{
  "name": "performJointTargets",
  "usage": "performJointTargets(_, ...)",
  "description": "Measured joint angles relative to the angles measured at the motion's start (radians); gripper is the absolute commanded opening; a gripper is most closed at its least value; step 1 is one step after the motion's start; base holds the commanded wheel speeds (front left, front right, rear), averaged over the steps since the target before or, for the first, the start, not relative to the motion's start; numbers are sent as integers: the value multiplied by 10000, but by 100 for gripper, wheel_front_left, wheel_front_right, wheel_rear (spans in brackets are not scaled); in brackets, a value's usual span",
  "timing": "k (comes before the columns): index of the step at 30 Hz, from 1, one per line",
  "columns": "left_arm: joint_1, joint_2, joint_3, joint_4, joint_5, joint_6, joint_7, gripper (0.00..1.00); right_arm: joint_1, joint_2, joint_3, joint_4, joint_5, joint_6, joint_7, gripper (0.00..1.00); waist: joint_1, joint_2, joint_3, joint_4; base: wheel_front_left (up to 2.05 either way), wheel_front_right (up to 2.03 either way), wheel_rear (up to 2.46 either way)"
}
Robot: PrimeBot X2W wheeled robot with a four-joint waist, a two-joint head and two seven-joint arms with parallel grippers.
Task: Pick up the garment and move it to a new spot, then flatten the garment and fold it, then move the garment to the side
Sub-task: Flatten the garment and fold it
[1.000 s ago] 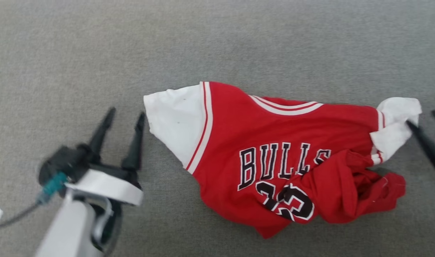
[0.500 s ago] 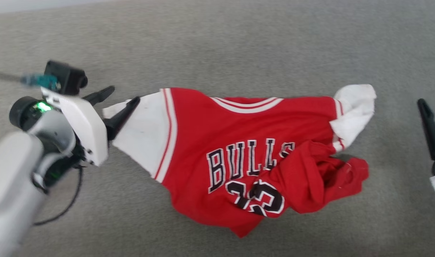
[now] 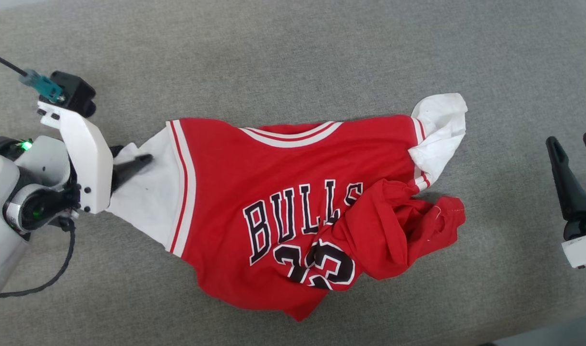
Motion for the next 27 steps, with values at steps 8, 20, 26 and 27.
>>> performJointTargets(8, -477, 138, -416, 380, -12, -25, -882, 0, 39, 201, -203, -244, -79, 0, 171, 100, 0, -1, 149, 15, 0, 0, 0)
performJointTargets(20, -1884, 81, -27, 2823, 1492, 151, -3791, 0, -17, 341, -389, -364, -182, 0, 270, 100, -1, 0, 135, 181, 0, 0, 0)
performJointTargets(26, -1821, -470, -15, 3544, 1250, 148, -4103, 25, -34, 320, -301, -391, -180, 0, 408, 100, -1, -1, 88, 319, 0, 0, 0)
performJointTargets(27, -1795, -585, -46, 3599, 1254, 146, -4178, 41, -49, 282, -247, -405, -180, 0, 466, 100, 0, 0, 76, 356, 0, 0, 0)
